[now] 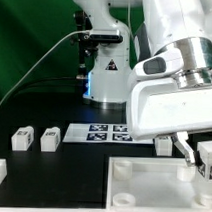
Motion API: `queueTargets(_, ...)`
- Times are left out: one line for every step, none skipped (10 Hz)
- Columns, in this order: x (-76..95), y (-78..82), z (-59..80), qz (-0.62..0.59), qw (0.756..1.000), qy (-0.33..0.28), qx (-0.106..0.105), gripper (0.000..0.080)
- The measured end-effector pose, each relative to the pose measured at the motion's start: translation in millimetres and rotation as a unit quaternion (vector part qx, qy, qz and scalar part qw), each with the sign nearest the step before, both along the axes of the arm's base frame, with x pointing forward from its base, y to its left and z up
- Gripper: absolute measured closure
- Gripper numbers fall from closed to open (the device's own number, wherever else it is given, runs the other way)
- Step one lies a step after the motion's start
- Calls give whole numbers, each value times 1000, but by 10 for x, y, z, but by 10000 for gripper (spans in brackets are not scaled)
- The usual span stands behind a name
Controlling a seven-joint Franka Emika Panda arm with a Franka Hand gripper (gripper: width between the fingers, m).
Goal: Assemble one leg
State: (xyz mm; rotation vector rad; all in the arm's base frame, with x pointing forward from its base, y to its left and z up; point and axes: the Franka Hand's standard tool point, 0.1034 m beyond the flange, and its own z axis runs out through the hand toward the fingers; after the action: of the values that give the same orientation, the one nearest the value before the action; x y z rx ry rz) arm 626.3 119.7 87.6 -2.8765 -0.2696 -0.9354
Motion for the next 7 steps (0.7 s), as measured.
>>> queueTargets(-33,-10,-2,1,1000,3,-2,508)
queueTargets(-70,-26,-16,1,1000,7,-3,508)
queueTargets(-91,-27,-35,2,1000,9,-3,508)
queueTargets(-106,-28,-48,2,1000,11,-4,508)
queueTargets(-120,-35,-67,2,1000,13,-4,508)
queueTargets(-128,-32,-95,2,1000,15,-4,508)
queueTargets(-112,-31,-131,1,1000,17,-3,508)
